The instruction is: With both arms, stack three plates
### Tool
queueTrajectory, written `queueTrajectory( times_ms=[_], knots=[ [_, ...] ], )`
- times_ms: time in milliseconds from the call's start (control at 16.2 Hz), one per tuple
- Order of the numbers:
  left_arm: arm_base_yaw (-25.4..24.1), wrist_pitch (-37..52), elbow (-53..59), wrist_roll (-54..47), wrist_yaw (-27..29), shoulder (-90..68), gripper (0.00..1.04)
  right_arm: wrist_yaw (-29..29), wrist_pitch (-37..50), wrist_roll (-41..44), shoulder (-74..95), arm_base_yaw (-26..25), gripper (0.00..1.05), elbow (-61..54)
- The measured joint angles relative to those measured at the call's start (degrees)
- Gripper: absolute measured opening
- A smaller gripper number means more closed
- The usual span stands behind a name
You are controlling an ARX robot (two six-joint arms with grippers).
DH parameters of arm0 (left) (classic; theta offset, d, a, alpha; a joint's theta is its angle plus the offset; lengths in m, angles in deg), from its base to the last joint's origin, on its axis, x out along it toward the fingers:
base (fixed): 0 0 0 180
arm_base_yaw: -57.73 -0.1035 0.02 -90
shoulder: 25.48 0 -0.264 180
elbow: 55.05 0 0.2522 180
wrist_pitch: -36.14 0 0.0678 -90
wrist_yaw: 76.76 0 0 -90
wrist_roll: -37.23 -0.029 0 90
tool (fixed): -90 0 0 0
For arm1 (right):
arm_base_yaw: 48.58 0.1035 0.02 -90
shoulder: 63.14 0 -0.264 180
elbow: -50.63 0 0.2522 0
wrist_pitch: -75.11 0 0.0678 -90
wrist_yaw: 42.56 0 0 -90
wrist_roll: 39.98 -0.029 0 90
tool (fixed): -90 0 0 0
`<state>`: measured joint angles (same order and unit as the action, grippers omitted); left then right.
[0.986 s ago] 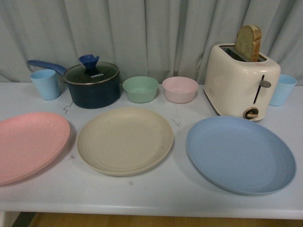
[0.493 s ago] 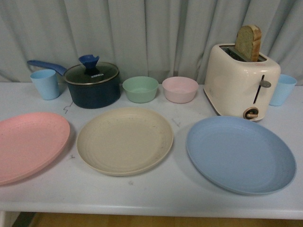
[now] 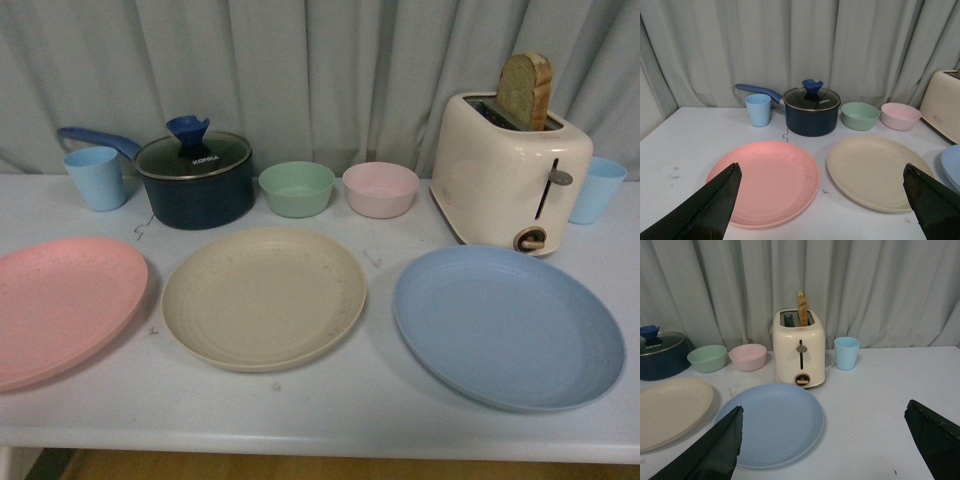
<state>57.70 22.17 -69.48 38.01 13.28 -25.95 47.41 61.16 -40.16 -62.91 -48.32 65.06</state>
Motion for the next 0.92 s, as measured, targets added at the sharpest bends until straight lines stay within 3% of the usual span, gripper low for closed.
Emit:
queueTrajectory(
  times_ms=[924],
  knots=[
    [0.0, 0.0, 0.0, 0.0, 0.0, 0.0, 0.98, 0.0, 0.0, 0.0, 0.0, 0.0, 0.98, 0.0]
  ],
)
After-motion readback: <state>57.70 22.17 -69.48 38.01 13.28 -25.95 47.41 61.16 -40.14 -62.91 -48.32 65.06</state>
